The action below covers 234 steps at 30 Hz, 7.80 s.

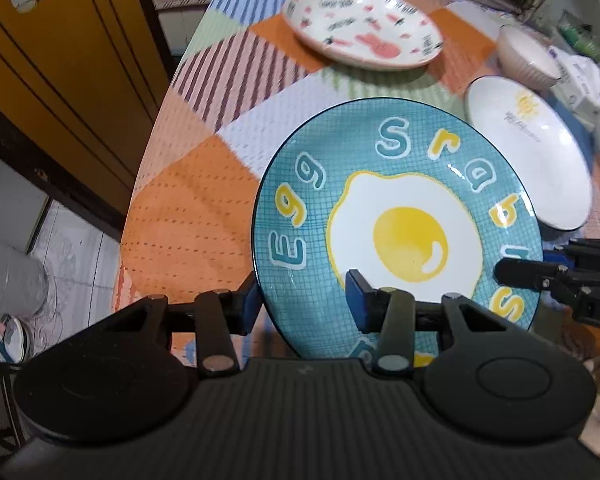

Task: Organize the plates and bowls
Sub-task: 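Lift the egg plate and lower it onto the sun plate, then open the right gripper and release the egg plate, then move the right gripper to the bunny plate and grasp its rim, then lift the bunny plate and lower it onto the egg plate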

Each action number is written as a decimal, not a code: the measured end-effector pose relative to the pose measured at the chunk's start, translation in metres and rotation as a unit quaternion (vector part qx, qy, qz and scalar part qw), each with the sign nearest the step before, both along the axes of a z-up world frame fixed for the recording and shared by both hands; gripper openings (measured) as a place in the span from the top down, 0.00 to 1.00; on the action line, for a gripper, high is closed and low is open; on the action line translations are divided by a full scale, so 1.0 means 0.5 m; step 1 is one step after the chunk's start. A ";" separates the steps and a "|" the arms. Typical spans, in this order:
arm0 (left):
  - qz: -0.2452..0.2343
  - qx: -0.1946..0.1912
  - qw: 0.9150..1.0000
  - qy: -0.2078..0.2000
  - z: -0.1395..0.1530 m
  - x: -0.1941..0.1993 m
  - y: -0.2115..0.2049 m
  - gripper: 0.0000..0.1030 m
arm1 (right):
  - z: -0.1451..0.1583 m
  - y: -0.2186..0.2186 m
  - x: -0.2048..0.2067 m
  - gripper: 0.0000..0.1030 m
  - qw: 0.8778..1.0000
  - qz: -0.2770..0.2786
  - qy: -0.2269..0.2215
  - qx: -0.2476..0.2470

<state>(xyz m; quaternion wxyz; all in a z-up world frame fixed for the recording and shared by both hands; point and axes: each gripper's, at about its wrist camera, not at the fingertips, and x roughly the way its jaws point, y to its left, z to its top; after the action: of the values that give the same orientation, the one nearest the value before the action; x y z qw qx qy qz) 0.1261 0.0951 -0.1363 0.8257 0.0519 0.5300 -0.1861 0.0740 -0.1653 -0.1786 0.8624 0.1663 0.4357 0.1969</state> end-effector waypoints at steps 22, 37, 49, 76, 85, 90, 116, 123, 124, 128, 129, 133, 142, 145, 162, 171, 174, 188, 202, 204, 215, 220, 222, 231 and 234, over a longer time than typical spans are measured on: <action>-0.092 -0.034 0.993 -0.067 0.167 -0.004 -0.220 0.59 | 0.157 -0.200 -0.064 0.77 0.997 -0.041 -0.070 0.002; -0.075 -0.058 0.995 0.014 0.031 0.092 -0.354 0.59 | 0.103 -0.324 -0.009 0.77 0.997 -0.076 -0.016 -0.015; -0.084 -0.015 0.996 0.020 0.006 0.106 -0.390 0.59 | 0.050 -0.330 0.007 0.77 0.995 -0.088 0.034 -0.020; -0.090 0.005 0.995 0.035 0.001 0.093 -0.394 0.60 | 0.091 -0.245 0.047 0.73 0.970 -0.107 0.078 -0.206; -0.104 0.009 0.995 -0.005 0.089 0.058 -0.375 0.60 | 0.106 -0.241 0.033 0.73 0.965 -0.112 0.064 -0.227; -0.112 0.014 0.993 -0.034 0.146 0.038 -0.358 0.60 | 0.152 -0.230 0.016 0.73 0.967 -0.111 0.037 -0.224; -0.079 0.038 0.990 -0.109 0.273 0.064 -0.244 0.38 | 0.331 -0.098 0.028 0.42 0.962 -0.024 -0.082 -0.261; -0.029 0.001 0.991 -0.129 0.250 0.140 -0.202 0.25 | 0.320 -0.071 0.094 0.30 0.963 0.011 -0.129 -0.235; -0.022 0.000 0.991 -0.131 0.243 0.154 -0.197 0.25 | 0.313 -0.071 0.108 0.30 0.964 0.015 -0.136 -0.227; 0.007 -0.011 0.990 -0.142 0.202 0.206 -0.173 0.24 | 0.276 -0.077 0.161 0.30 0.969 0.018 -0.164 -0.183; 0.014 -0.018 0.989 -0.143 0.189 0.220 -0.167 0.24 | 0.266 -0.080 0.172 0.30 0.970 0.022 -0.172 -0.170; 0.038 -0.059 0.984 -0.164 0.134 0.261 -0.141 0.24 | 0.204 -0.101 0.256 0.30 0.986 0.007 -0.127 -0.109; 0.075 -0.046 0.989 -0.117 0.014 0.353 -0.130 0.24 | 0.054 -0.164 0.392 0.31 0.996 -0.091 0.005 -0.026; 0.091 -0.068 0.989 -0.097 -0.016 0.372 -0.128 0.26 | 0.018 -0.185 0.407 0.33 0.991 -0.130 0.033 0.024; 0.114 -0.102 0.987 -0.056 -0.093 0.413 -0.157 0.79 | -0.049 -0.151 0.449 0.82 0.992 -0.123 -0.003 -0.018; 0.099 -0.113 0.988 -0.026 -0.081 0.393 -0.154 0.79 | -0.021 -0.155 0.434 0.81 0.995 -0.097 0.016 -0.029; 0.088 -0.115 0.989 -0.028 -0.069 0.370 -0.155 0.79 | -0.014 -0.162 0.416 0.81 0.996 -0.081 0.012 -0.030; 0.027 -0.113 0.991 -0.059 0.079 0.248 -0.170 0.78 | 0.093 -0.195 0.290 0.80 0.996 -0.080 -0.031 0.002; -0.027 -0.110 0.991 -0.067 0.159 0.092 -0.227 0.74 | 0.178 -0.239 0.120 0.79 0.995 -0.078 -0.067 -0.003; -0.033 -0.110 0.991 -0.064 0.158 0.076 -0.237 0.74 | 0.181 -0.247 0.098 0.79 0.995 -0.079 -0.068 -0.004; -0.060 -0.107 0.992 -0.014 0.118 0.035 -0.289 0.74 | 0.162 -0.289 0.021 0.79 0.995 -0.084 -0.047 -0.018; -0.077 -0.097 0.992 0.003 0.093 0.026 -0.311 0.74 | 0.127 -0.311 0.003 0.79 0.995 -0.095 -0.022 -0.012; -0.081 -0.092 0.992 0.010 0.081 0.023 -0.319 0.74 | 0.112 -0.317 -0.004 0.79 0.995 -0.098 -0.014 -0.007; -0.082 -0.081 0.993 0.033 0.042 0.024 -0.336 0.74 | 0.070 -0.324 -0.011 0.79 0.994 -0.104 0.016 -0.006; -0.079 -0.081 0.993 0.043 0.034 0.029 -0.340 0.74 | 0.062 -0.325 -0.008 0.79 0.994 -0.106 0.025 -0.008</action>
<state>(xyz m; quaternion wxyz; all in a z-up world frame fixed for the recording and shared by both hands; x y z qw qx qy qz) 0.1406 -0.0747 -0.1195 0.7866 0.0188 0.5421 -0.2950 0.0698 -0.3280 -0.1478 0.8685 0.2096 0.4386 0.0968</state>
